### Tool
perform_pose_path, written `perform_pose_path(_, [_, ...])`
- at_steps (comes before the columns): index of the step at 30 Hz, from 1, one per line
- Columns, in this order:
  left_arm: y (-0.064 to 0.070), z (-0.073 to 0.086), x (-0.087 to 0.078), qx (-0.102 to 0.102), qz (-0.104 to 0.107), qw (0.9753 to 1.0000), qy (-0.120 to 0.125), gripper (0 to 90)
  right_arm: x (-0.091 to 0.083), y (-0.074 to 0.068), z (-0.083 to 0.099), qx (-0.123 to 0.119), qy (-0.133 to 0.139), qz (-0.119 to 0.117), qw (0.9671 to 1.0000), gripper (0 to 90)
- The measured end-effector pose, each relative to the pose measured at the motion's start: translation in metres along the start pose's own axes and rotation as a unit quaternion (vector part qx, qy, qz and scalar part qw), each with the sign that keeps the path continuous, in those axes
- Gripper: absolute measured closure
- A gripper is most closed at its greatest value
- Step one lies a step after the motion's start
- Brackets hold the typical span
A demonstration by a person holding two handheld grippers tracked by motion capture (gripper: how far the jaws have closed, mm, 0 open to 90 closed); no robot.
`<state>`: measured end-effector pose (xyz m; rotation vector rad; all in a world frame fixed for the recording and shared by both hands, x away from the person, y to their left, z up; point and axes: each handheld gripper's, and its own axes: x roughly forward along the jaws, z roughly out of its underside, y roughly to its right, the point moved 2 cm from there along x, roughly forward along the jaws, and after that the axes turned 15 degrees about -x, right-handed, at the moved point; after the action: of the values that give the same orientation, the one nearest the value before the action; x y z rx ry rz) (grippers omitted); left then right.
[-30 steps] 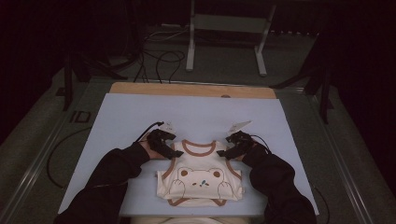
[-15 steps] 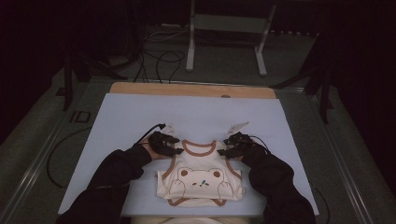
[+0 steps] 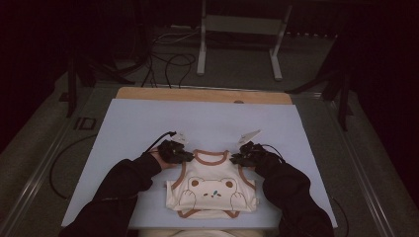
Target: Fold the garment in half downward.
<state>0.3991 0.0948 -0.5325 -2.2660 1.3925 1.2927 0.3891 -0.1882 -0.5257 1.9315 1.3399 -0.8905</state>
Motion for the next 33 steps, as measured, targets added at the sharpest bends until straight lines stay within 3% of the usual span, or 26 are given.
perform_pose_path(5, [-0.003, 0.0, 0.0, -0.004, 0.014, 0.9999, 0.002, 87.4, 0.0, 0.0, -0.001, -0.004, -0.004, 0.0, 1.0, 82.9])
perform_pose_path(9, [-0.003, 0.0, -0.001, 0.002, 0.014, 0.9999, 0.0, 87.7, 0.0, 0.0, -0.002, -0.005, -0.008, -0.001, 1.0, 83.1])
perform_pose_path(12, [-0.004, -0.001, -0.003, -0.004, 0.009, 0.9999, -0.001, 87.8, 0.0, 0.001, -0.002, -0.009, -0.009, 0.0, 0.9999, 83.1])
perform_pose_path(18, [-0.004, -0.006, -0.012, -0.003, 0.014, 0.9998, 0.012, 87.8, -0.007, 0.003, -0.006, -0.013, 0.003, 0.008, 0.9999, 83.1])
perform_pose_path(33, [0.002, -0.025, -0.032, 0.03, 0.011, 0.9991, 0.028, 87.8, -0.028, 0.007, -0.022, -0.027, 0.022, 0.022, 0.9992, 83.1])
